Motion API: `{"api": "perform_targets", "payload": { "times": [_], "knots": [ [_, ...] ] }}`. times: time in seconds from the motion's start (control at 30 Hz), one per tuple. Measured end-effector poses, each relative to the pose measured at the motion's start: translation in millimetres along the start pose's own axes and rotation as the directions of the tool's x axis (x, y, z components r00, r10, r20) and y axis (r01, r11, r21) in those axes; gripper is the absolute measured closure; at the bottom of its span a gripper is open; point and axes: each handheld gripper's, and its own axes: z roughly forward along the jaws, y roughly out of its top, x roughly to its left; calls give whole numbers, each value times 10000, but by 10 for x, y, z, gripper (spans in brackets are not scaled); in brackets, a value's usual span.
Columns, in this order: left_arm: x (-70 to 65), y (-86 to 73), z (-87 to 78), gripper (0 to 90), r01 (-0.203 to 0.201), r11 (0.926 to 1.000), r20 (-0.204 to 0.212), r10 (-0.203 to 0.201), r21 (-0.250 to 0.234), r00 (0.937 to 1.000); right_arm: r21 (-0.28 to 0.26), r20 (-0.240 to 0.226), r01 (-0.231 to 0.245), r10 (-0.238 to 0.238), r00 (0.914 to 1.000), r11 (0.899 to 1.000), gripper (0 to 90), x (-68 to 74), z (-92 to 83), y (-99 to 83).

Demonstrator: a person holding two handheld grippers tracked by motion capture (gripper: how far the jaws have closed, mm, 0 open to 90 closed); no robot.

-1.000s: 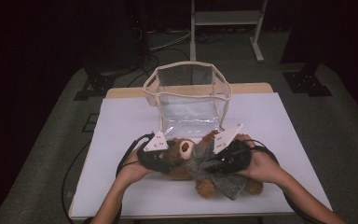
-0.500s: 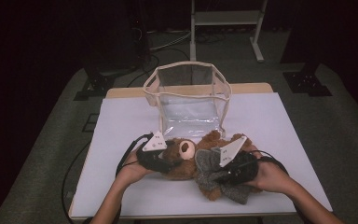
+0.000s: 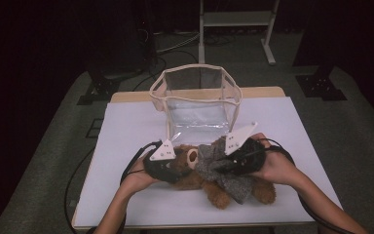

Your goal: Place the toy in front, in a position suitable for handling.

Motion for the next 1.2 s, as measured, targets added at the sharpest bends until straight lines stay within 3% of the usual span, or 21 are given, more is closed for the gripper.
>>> {"api": "perform_targets", "payload": {
  "times": [0.1, 0.23, 0.3, 0.67, 0.8, 0.93, 1.1, 1.2],
  "knots": [
    [-5, -6, -3, 284, -9, 10000, 8, 9, -23, 10000, 313, -140, -2, 6, 9999, 9995, 751, -30, 210, 52],
    [-10, -23, 1, 284, -104, 9999, 42, 103, 46, 9999, 848, -540, -22, 68, 9985, 9964, 749, -13, 537, -27],
    [-10, -32, -1, 282, -109, 9999, 88, 109, -12, 9999, 773, -657, -61, 112, 9978, 9970, 750, 7, 556, -80],
    [14, -43, -2, 282, 109, 9999, 99, -108, -121, 9999, 746, -364, -575, 604, 9975, 9956, 752, 109, 119, -463],
    [21, -47, -3, 281, 124, 9998, 121, -123, -131, 9999, 639, -66, -1056, 1062, 9943, 9924, 752, 127, -73, -670],
    [20, -45, -1, 281, 96, 9999, 137, -94, -134, 9999, 319, 161, -1727, 1723, 9849, 9845, 752, 117, -251, -919],
    [13, -41, -3, 280, 55, 9999, 131, -54, -104, 9999, 89, 380, -2593, 2588, 9652, 9657, 752, 115, -378, -1187],
    [14, -41, 0, 279, 49, 9999, 137, -48, -105, 9999, -93, 482, -2775, 2777, 9595, 9607, 751, 109, -448, -1252]
  ]
}}
